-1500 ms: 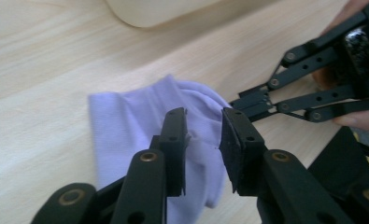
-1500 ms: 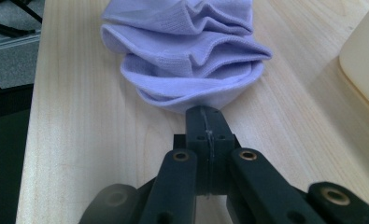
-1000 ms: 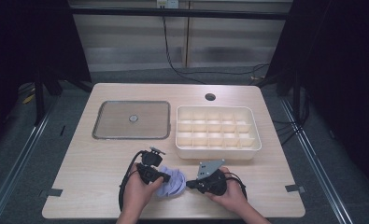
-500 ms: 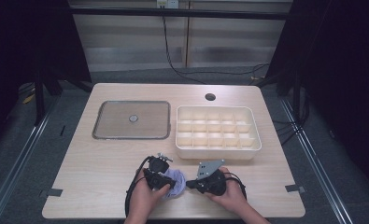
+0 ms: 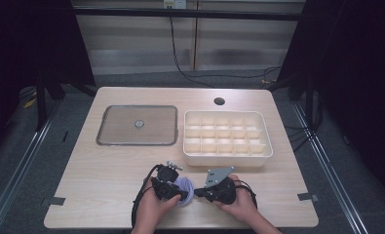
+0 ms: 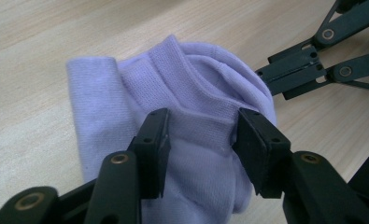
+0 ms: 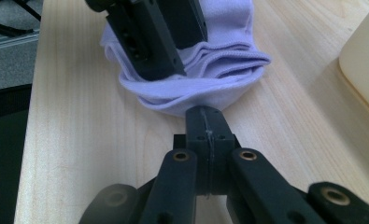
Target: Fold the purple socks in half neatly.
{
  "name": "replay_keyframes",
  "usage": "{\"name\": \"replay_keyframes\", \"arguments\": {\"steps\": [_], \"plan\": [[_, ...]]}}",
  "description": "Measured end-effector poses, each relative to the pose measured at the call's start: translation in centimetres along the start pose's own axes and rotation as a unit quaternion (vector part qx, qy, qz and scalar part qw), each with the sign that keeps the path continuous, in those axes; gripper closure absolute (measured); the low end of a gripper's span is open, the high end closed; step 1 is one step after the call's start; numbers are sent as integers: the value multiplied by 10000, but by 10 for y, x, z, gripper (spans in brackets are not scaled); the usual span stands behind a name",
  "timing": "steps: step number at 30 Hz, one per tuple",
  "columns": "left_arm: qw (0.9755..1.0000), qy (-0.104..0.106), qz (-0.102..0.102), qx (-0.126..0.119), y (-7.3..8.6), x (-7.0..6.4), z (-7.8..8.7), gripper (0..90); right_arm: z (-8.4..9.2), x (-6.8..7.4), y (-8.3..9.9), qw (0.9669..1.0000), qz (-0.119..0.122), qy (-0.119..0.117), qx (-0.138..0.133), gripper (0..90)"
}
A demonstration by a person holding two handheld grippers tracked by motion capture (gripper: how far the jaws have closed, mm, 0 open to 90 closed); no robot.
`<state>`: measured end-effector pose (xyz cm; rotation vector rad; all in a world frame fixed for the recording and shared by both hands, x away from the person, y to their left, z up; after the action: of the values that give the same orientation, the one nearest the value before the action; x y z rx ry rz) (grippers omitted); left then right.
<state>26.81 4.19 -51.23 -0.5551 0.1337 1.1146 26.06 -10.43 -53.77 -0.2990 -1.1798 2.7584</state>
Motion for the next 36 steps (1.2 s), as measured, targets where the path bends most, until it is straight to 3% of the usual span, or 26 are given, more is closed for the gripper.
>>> {"name": "replay_keyframes", "arguments": {"steps": [5,13,26,30,36], "plan": [[10000,36,-25,34,-1,-1,5,538,0,0,0,10000,-1,1,0,900],[9997,102,50,-196,-9,-1,23,542,0,0,0,10000,-2,-2,7,900],[9991,-48,248,-344,-16,22,45,529,0,0,-1,10000,41,15,26,900],[9981,24,460,-417,-16,32,52,526,0,0,-1,10000,33,15,26,900],[9979,7,578,-304,-10,44,53,526,0,0,-1,10000,38,20,29,900]]}}
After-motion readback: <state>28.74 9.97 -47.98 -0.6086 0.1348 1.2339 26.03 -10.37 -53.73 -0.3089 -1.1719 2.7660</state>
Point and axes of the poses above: each handheld gripper's, and its own axes: z roughly backward along the jaws, y roughly out of its underside, x roughly to its left, the point moved 5 cm from there along -z, roughly forward along the jaws, and after that the axes turned 14 degrees about z, right-handed, at the moved point
